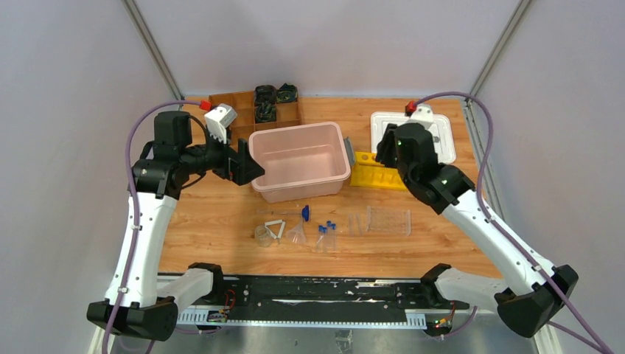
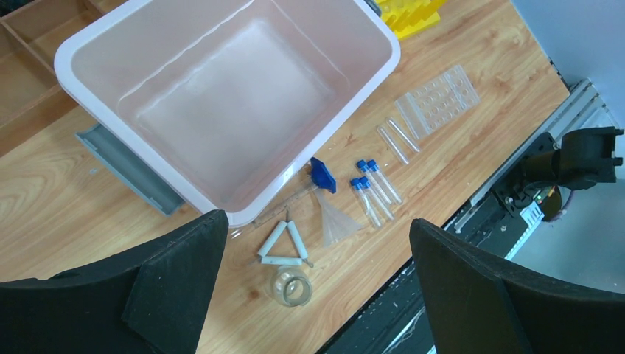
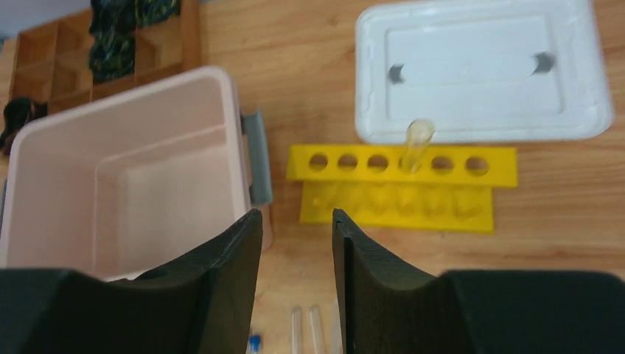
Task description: Organize the chemistry lab equipment
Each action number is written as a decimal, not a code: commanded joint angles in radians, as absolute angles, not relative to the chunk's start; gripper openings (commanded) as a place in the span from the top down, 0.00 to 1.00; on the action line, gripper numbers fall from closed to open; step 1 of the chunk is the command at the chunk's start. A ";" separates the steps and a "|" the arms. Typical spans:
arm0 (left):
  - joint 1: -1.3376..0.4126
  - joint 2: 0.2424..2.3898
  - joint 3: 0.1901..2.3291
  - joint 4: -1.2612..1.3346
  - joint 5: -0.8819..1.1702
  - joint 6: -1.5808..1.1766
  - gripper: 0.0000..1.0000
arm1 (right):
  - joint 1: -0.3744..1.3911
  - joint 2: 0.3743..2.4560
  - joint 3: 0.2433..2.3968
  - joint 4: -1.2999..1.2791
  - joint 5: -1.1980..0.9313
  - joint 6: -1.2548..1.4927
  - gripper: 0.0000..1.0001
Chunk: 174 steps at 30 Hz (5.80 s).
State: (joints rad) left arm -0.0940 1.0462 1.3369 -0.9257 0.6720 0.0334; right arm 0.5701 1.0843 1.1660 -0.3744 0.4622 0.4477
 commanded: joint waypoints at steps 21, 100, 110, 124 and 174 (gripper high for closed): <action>-0.094 1.002 1.340 -0.916 0.613 0.043 0.00 | 0.855 1.381 0.765 -0.241 0.267 0.756 0.76; -0.278 0.963 1.063 -0.594 0.962 -0.237 0.28 | 1.187 1.344 1.274 0.111 0.350 0.662 1.00; -0.276 0.972 1.021 -0.501 1.019 -0.320 0.62 | 1.206 1.321 1.219 0.159 0.422 0.662 1.00; -0.276 0.968 1.053 -0.661 1.053 -0.109 0.98 | 1.174 1.348 1.358 -0.164 0.368 0.637 0.48; -0.277 0.997 1.151 -0.900 0.608 0.158 0.00 | 0.837 1.308 1.555 -0.709 0.254 0.397 1.00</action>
State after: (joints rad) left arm -0.2726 0.9527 1.1149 -0.8410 0.7124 0.1459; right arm 0.8787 1.3880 1.6299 -0.6678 0.0597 0.5079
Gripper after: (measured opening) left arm 0.996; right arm 0.163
